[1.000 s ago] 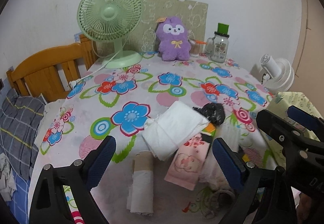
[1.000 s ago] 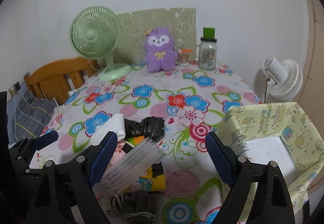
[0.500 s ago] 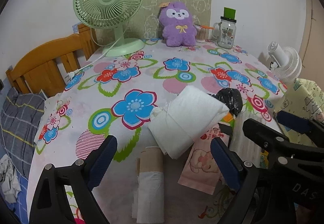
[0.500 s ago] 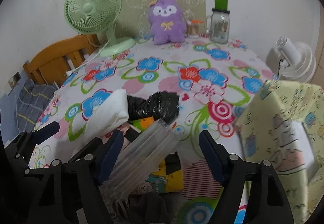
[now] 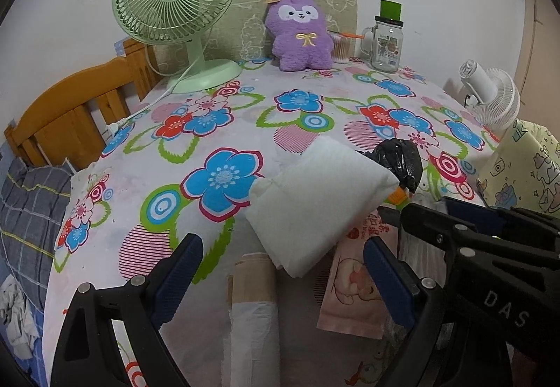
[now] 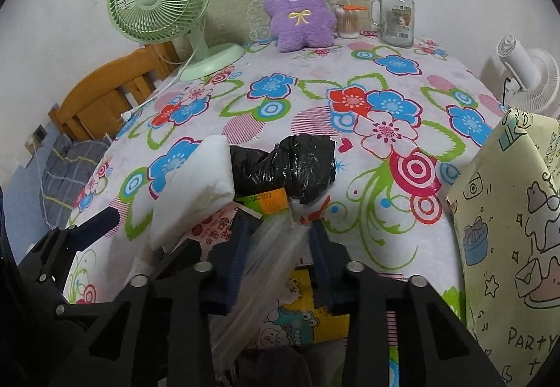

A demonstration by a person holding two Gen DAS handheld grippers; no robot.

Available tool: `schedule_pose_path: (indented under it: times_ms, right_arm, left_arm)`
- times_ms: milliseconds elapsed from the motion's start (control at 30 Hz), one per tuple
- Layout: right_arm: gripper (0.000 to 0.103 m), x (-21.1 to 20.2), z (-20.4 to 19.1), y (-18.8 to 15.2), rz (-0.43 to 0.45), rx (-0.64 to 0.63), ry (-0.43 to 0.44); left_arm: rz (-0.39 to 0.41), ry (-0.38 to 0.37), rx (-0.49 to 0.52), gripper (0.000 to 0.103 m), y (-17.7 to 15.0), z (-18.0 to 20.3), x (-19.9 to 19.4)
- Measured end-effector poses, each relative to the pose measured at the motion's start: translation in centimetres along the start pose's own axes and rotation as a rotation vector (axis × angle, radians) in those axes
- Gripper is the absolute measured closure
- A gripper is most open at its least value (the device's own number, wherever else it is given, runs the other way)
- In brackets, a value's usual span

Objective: Organize soft objects
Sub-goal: 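Close the right gripper on the clear plastic sleeve while the left gripper grasps the pink tissue pack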

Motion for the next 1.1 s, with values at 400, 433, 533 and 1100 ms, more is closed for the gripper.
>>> schedule_pose_path:
  times_ms: [400, 433, 533, 1100]
  right_arm:
    - [0.081, -2.2, 1.0, -0.1, 0.05, 0.013, -0.023]
    - [0.081, -2.4, 1.1, -0.1, 0.057, 0.017, -0.027]
    - [0.081, -2.8, 1.2, -0.1, 0.064, 0.009, -0.028]
    - [0.052, -1.3, 1.4, -2.0, -0.034, 0.046, -0.018]
  left_arm:
    - [0.014, -0.024, -0.011, 0.009, -0.2, 0.4, -1.7]
    - [0.017, -0.032, -0.005, 0.009, -0.3, 0.7, -2.0]
    - [0.01, -0.053, 0.021, 0.014, -0.6, 1.6, -2.1]
    - [-0.065, -0.176, 0.039, 0.063, -1.7, 4.0, -1.3]
Point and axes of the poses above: each gripper's, at about its wrist camera, not at the fingertips, and x roughly the way its jaws point, z to its right, y to its top, the point moved 4 cm from there along x, roughly the way its jaws point, and after that the axes turned 10 degrees about y, right-handed, at the moved point
